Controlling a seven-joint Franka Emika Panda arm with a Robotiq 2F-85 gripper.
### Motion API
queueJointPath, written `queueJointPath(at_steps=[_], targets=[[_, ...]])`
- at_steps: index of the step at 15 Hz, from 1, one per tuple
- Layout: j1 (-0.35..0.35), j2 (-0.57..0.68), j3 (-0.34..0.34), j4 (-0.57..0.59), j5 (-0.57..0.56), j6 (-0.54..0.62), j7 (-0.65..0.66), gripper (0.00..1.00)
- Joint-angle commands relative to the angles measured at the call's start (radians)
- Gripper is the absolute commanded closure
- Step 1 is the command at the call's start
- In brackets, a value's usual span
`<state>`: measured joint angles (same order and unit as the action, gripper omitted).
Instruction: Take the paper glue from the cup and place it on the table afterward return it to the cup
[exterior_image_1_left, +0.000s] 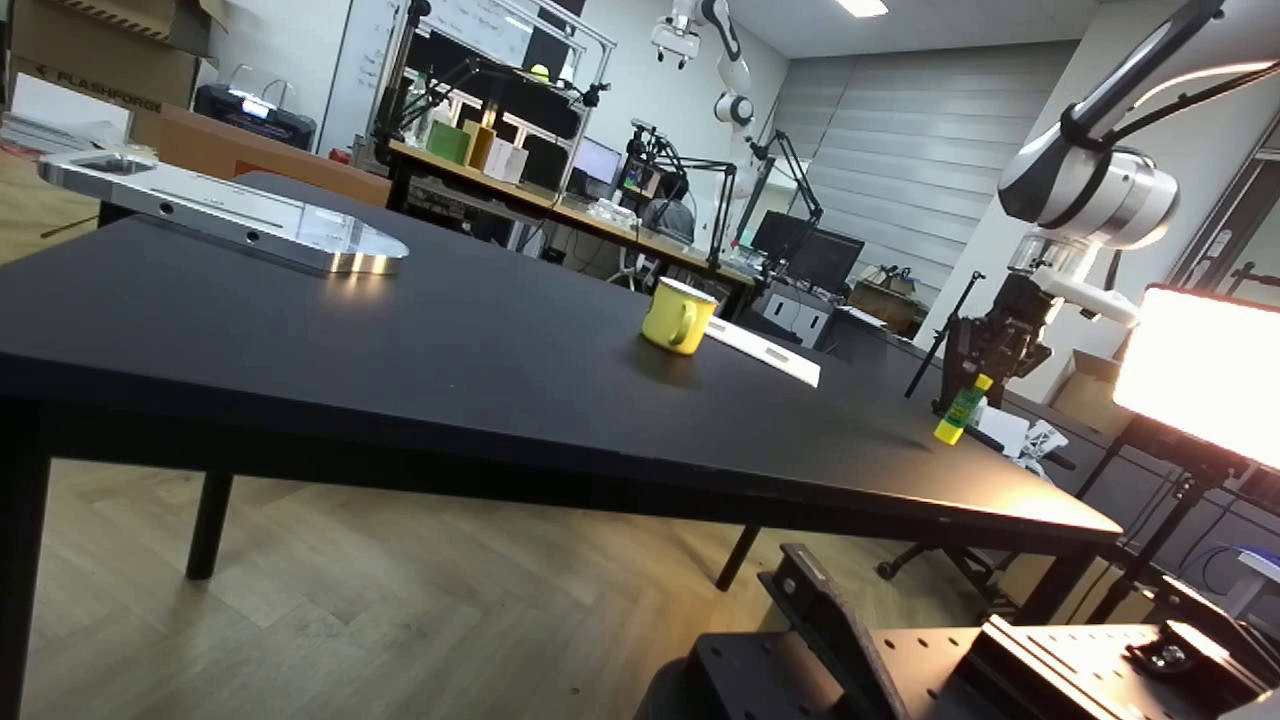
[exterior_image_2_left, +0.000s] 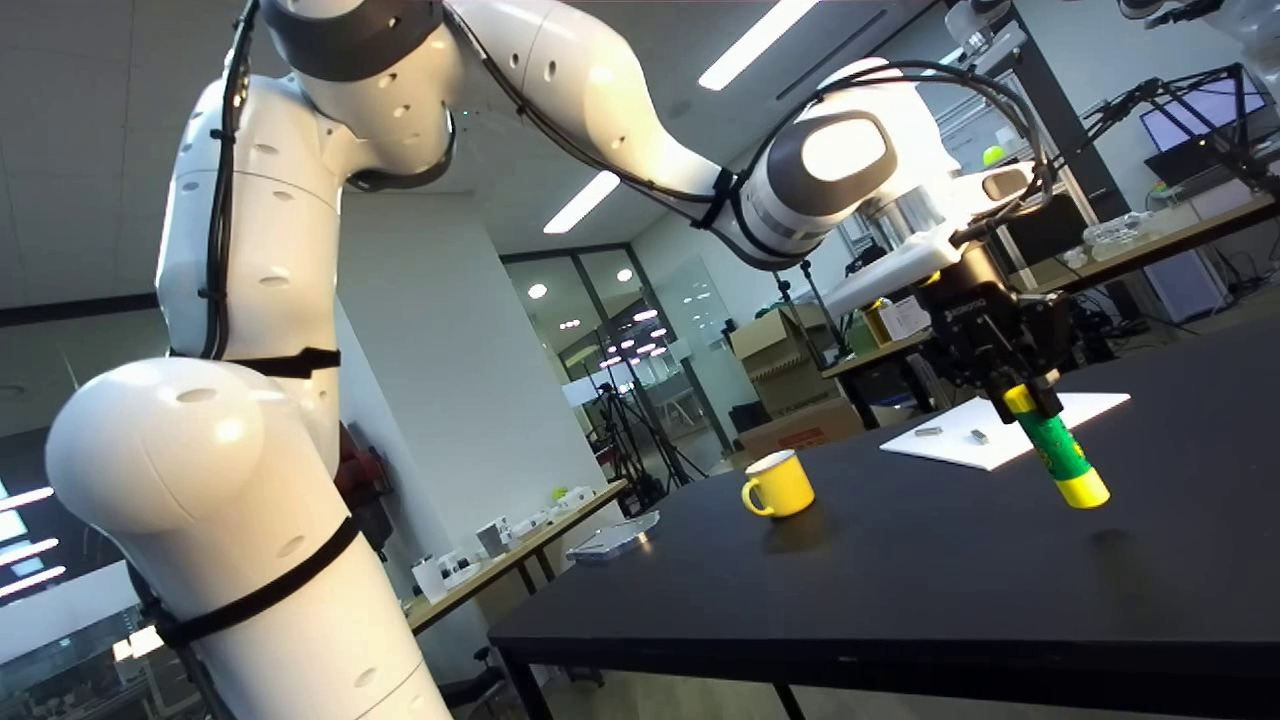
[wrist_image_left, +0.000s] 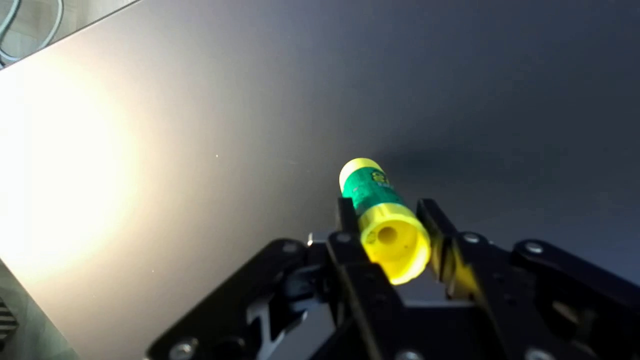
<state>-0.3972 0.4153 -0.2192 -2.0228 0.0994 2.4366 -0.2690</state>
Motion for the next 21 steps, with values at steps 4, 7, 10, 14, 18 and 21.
queueJointPath(at_steps=[4, 7, 10, 14, 18, 21], targets=[[-0.041, 0.038, 0.005, 0.017, 0.022, 0.006, -0.014, 0.91], [-0.047, 0.046, 0.004, 0.019, 0.017, 0.006, -0.011, 0.91], [-0.038, 0.025, 0.004, 0.012, 0.009, -0.013, -0.005, 0.34], [0.016, -0.051, -0.015, -0.024, -0.047, -0.016, 0.047, 0.08], [0.097, -0.161, -0.047, -0.059, -0.176, -0.081, 0.142, 0.0], [0.089, -0.136, -0.031, -0.023, -0.172, -0.101, 0.111, 0.0]])
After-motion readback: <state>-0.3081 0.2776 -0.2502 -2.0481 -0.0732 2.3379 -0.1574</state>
